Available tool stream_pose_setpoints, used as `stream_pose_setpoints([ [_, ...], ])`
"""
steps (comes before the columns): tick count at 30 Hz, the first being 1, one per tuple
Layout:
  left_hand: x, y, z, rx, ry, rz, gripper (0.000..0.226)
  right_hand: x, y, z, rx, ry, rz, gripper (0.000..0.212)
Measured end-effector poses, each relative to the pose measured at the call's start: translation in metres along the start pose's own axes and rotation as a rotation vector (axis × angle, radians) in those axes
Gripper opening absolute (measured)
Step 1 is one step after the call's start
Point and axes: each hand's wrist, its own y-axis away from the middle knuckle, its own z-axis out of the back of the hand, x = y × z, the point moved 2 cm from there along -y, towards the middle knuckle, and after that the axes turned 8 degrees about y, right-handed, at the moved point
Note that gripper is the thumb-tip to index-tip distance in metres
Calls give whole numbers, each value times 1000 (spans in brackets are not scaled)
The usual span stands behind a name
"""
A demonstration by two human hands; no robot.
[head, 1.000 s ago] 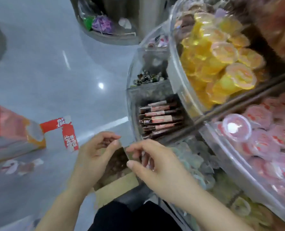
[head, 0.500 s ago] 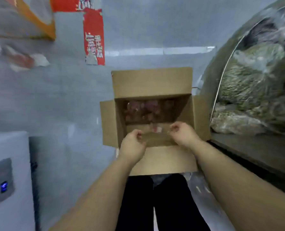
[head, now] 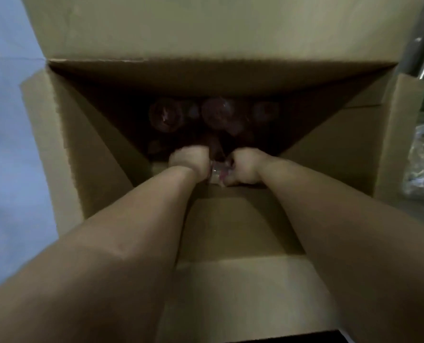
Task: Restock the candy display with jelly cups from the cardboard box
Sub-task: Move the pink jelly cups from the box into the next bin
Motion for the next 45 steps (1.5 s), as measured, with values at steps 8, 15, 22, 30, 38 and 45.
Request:
stream_pose_setpoints([
  [8, -5, 109, 50, -123, 794, -49, 41, 10, 111, 22, -196, -481, -173, 37],
  [15, -71, 333, 190, -142, 1197, -425, 48, 106, 365, 104, -617, -1410, 128, 42],
  [22, -192, 550, 304, -49, 883, -935, 45, 114, 651, 168, -1012, -1356, 328, 43],
  [30, -343, 707, 282, 211, 455, -1410, 43, 46, 859, 110, -1451, -1255, 237, 47],
  [38, -451, 771, 164, 464, 234, -1481, 40, -47, 953, 13, -1706, -1133, -88, 53],
  [45, -493, 777, 127, 362, 186, -1514, 37, -101, 986, -36, -1675, -965, -539, 50],
])
